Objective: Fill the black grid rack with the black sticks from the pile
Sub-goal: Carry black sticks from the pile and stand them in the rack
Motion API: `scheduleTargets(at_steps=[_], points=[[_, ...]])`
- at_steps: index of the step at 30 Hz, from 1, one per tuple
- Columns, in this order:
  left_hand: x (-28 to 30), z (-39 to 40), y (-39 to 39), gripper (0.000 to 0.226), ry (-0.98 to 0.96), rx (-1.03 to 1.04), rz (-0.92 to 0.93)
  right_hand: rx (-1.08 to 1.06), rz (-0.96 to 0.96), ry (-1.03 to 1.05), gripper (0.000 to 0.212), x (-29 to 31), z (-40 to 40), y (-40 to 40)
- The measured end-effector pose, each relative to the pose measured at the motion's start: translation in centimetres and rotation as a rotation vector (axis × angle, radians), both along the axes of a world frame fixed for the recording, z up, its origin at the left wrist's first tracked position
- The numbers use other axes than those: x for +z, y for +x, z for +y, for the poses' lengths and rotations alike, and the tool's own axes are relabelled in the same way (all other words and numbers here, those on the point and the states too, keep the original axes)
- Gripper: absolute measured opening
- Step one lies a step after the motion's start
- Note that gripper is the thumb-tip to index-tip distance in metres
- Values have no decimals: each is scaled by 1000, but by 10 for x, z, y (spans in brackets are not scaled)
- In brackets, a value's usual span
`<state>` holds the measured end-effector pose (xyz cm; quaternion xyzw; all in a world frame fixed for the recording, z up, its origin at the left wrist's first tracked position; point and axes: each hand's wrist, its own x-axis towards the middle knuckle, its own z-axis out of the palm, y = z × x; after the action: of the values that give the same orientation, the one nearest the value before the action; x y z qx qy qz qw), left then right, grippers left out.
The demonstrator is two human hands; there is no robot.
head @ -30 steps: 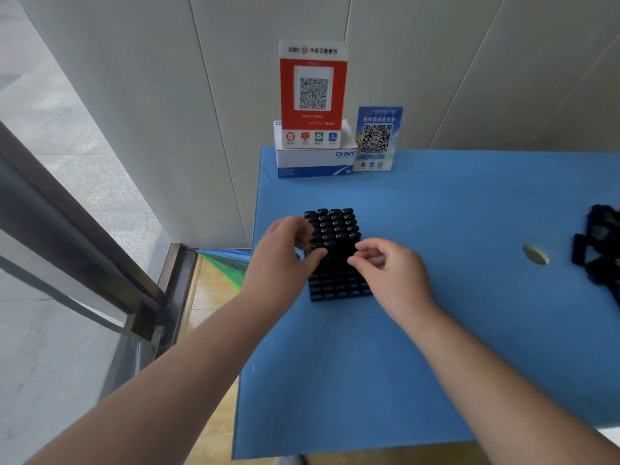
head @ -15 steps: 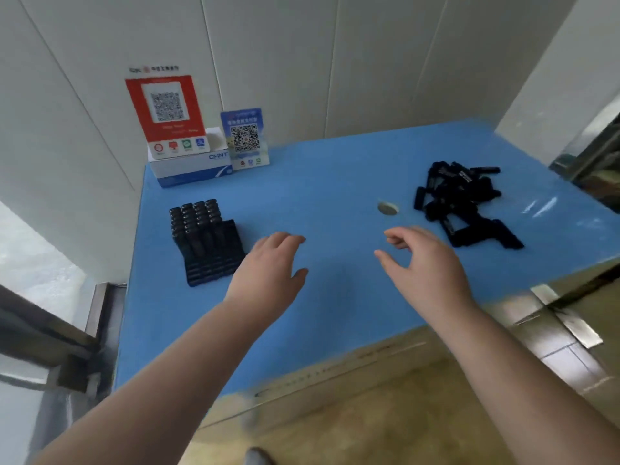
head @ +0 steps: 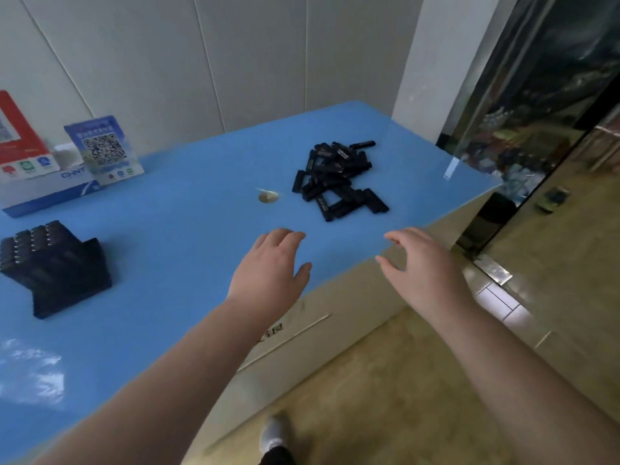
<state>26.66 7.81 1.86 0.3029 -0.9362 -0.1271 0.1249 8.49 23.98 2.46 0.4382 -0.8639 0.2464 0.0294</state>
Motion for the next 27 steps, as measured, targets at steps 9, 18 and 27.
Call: scheduleTargets(at_steps=[9, 18, 27], points=[[-7, -12, -100, 56, 14, -71, 6, -49, 20, 31, 38, -2, -3, -75], [-14, -58, -179, 52, 42, -103, 8, -66, -45, 71, 36, -14, -55, -145], [-15, -86, -214, 51, 36, -24, -7, 64, -151, 171, 32, -41, -110, -183]])
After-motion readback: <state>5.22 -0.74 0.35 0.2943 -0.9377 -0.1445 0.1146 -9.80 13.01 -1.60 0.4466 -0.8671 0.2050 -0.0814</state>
